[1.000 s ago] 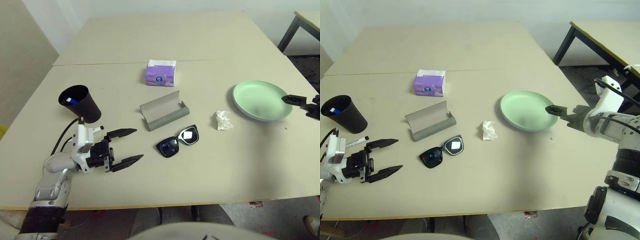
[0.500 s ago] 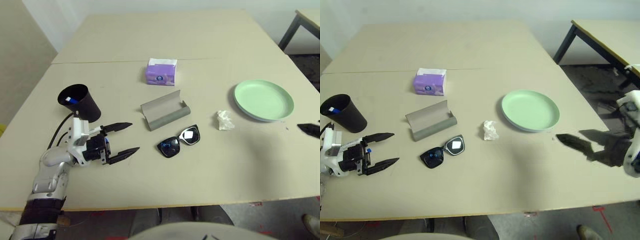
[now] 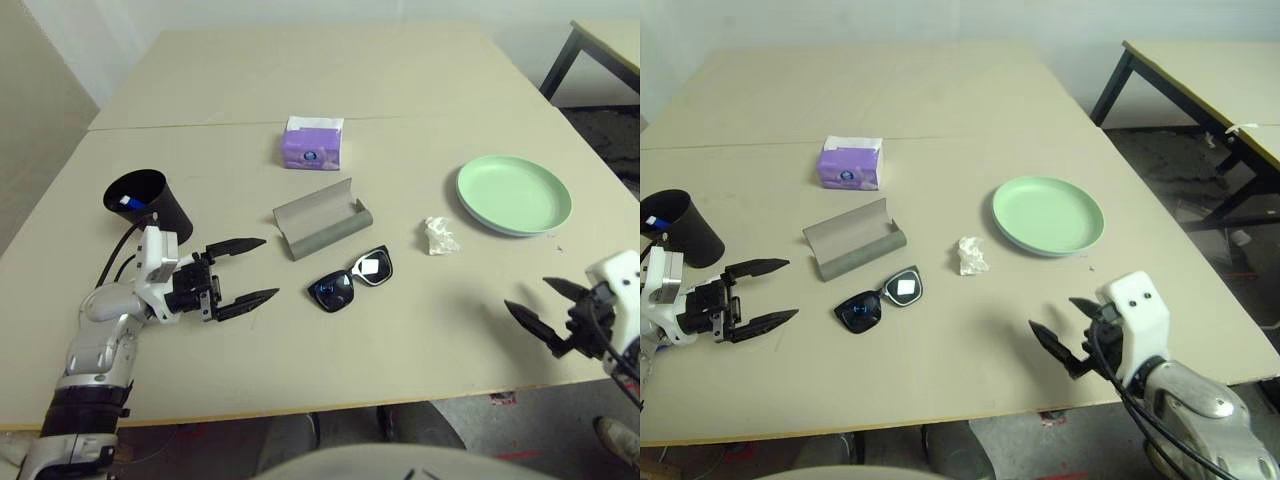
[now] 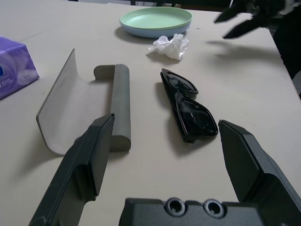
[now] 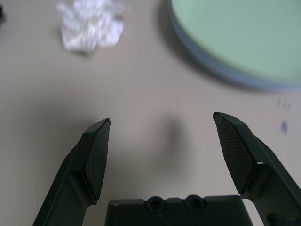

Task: Organize and tidy the items on the table.

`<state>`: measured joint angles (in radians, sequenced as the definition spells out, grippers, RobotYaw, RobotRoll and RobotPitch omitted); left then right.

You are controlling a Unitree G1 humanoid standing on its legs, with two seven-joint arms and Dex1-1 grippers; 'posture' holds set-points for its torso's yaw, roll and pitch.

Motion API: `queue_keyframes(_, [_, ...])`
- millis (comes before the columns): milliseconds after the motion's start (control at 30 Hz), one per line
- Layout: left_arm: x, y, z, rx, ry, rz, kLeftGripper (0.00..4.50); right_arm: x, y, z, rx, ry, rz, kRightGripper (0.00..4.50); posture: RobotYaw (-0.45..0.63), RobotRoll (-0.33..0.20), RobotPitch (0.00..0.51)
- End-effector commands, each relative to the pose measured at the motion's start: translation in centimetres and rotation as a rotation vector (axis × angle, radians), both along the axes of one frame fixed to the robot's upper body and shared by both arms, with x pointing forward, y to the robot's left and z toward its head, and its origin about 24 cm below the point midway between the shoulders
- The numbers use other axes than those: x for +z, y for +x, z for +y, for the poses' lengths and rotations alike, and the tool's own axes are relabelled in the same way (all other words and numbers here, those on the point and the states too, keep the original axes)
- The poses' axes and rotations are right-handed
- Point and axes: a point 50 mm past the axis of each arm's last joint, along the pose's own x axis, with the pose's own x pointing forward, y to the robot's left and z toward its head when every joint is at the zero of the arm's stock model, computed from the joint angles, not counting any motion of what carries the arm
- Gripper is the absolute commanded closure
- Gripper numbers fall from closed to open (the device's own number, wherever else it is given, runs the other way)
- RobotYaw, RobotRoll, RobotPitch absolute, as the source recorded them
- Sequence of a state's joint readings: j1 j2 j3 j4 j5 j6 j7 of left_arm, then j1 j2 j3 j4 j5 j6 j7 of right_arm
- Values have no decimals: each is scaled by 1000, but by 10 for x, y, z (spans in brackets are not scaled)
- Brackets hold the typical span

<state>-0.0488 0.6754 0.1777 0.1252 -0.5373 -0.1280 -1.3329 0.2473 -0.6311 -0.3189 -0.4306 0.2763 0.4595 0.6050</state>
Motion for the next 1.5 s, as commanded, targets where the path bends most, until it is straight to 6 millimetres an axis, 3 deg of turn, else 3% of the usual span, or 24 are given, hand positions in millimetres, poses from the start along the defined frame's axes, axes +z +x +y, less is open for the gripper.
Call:
queue_keyframes(33, [-1,-4,0,2,12,8,0,-13,8,8,32,-9,3,36,-114,0,73])
queue_keyframes(267, [-2,-6,3,24,22,9,0,-23,21,33,133,35,-13,36,-98,0,74])
queue_keyframes(667, [-3,-11,1,29,31,15,0,-35,52,62,150,113,-37,36,-88,0,76])
queue_keyframes(1267, [-6,-13,-4,23,22,23,0,-34,78,69,56,173,-73,36,-99,0,75])
queue_keyframes(1500, [-6,-13,-6,25,17,19,0,-37,78,72,55,200,-51,36,-93,0,77])
